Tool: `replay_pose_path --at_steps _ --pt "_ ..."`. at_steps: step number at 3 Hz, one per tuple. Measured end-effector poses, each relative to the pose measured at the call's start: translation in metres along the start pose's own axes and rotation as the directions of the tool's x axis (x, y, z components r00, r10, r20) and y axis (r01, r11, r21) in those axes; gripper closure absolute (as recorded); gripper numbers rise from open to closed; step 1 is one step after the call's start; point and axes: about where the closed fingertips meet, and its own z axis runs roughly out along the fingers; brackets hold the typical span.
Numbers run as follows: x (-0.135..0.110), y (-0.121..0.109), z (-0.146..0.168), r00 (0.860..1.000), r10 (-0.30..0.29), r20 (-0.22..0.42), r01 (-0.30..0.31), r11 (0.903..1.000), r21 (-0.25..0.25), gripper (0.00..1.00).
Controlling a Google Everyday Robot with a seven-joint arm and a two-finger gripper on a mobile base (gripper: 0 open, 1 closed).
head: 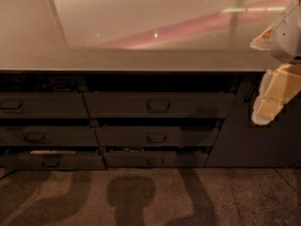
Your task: Open top drawer
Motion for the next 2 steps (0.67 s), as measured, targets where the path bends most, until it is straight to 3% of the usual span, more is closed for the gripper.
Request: replay_pose_path --at_steps 1,2 --pt "0.000 0.000 0.000 1.000 0.000 0.000 0.000 1.0000 0.000 0.00" --pt "-0.005 0.015 0.001 0.998 -0.023 0.064 0.024 0.9997 -0.008 0.00"
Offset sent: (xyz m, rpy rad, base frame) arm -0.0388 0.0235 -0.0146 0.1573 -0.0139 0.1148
